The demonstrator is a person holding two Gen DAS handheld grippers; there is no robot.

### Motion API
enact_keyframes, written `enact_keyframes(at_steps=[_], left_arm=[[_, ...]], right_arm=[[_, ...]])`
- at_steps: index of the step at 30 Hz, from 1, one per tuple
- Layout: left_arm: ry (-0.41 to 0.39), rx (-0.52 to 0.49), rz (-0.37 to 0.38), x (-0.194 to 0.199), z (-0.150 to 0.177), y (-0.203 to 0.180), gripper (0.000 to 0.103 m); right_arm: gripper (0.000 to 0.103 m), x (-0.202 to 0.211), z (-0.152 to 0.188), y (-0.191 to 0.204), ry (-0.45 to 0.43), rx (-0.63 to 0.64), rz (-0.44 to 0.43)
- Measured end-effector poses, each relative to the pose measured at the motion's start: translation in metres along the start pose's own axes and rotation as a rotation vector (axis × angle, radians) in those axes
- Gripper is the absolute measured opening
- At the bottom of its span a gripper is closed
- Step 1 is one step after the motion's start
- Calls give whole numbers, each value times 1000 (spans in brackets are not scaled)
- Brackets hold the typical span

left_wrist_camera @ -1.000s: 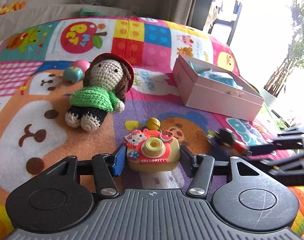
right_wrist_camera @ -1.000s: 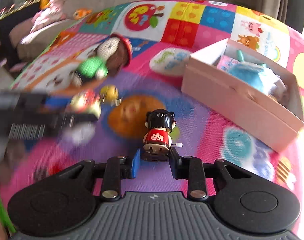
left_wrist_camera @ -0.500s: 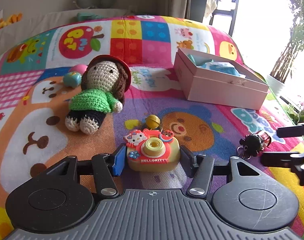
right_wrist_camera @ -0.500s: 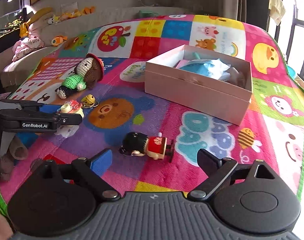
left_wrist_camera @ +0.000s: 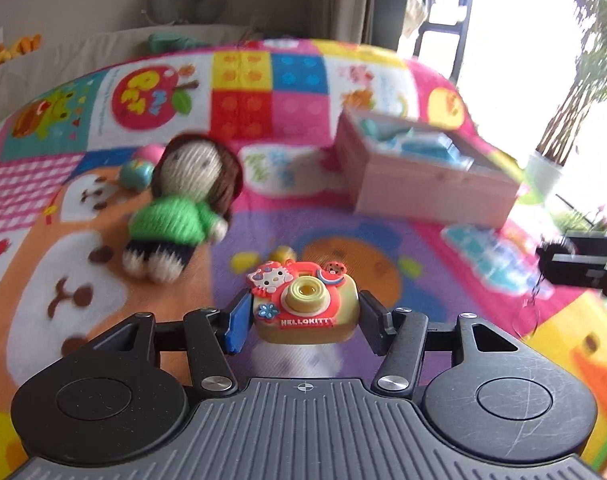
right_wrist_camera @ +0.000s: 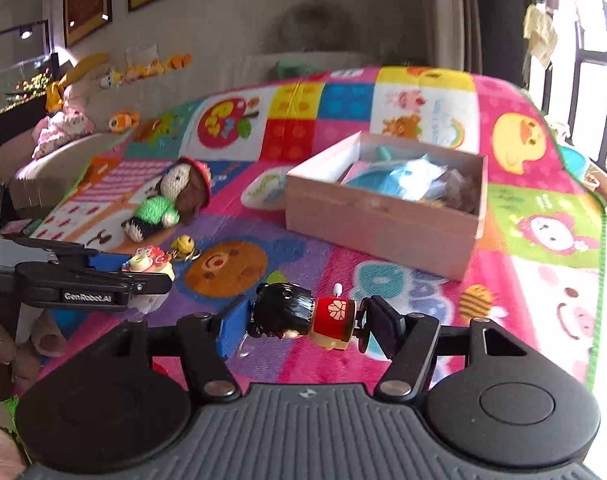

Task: Organize objects
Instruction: 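Grasp the small red-shirt figure with right while left holds the Hello Kitty toy, then carry Hello Kitty toy and figure over the pink box and release both inside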

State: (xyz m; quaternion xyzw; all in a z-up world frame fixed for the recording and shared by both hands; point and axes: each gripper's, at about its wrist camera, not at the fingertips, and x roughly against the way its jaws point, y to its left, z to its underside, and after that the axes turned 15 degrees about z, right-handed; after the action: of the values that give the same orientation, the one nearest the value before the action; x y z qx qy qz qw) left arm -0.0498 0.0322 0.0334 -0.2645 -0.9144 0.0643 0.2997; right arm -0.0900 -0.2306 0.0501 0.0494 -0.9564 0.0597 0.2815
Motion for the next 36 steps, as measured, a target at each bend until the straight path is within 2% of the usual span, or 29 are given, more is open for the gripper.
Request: enact_keyframes(at_steps=[4,9,11,12,14,15,17,20,24,25,27,31,34,36], left_arm=[[-105,-68,62,-1,-59,-23,60],[-196,-151,106,-36,-127,-50,61],[-227,-124,129,-59,-145,-50,61],[-214,-84,166,-73,-150,-45,61],[-125,22,221,-109,-148,-33,61],[-81,51,215,-125,-142,-29,61],[-38,31,169,-146,-128,-26,61],[-74,-33,132,-147,-113,-23,58],[-109,-211,112,-124,-103,-33,58],[-132,-222,107,-115,-101,-34,58],[-170,-181,129,-94,-97,-30,58],[-169,-88,164,-66,-80,-14,58],[-129,-45,171,-58,-64,-5,58],[-107,-29,168,-54,-56,0,58]], right_arm=[[65,13,-7,-27,-54,-51,34],[65,15,-13,-50,-95,-117,76],[65,12,-13,-56,-91,-138,87],[65,10,-11,-58,-83,-145,91],[65,5,-8,-60,-63,-152,96],[65,2,-7,-61,-53,-153,97],[65,-2,-4,-62,-34,-152,108],[65,-7,-3,-64,-22,-151,121],[65,-16,-10,-63,-10,-140,116],[65,-19,-14,-63,-10,-138,111],[65,-23,-24,-63,-22,-150,105],[65,-28,-69,-72,-100,-200,90],[65,-41,-122,-79,-194,-232,98],[66,-61,-158,-82,-212,-259,108]])
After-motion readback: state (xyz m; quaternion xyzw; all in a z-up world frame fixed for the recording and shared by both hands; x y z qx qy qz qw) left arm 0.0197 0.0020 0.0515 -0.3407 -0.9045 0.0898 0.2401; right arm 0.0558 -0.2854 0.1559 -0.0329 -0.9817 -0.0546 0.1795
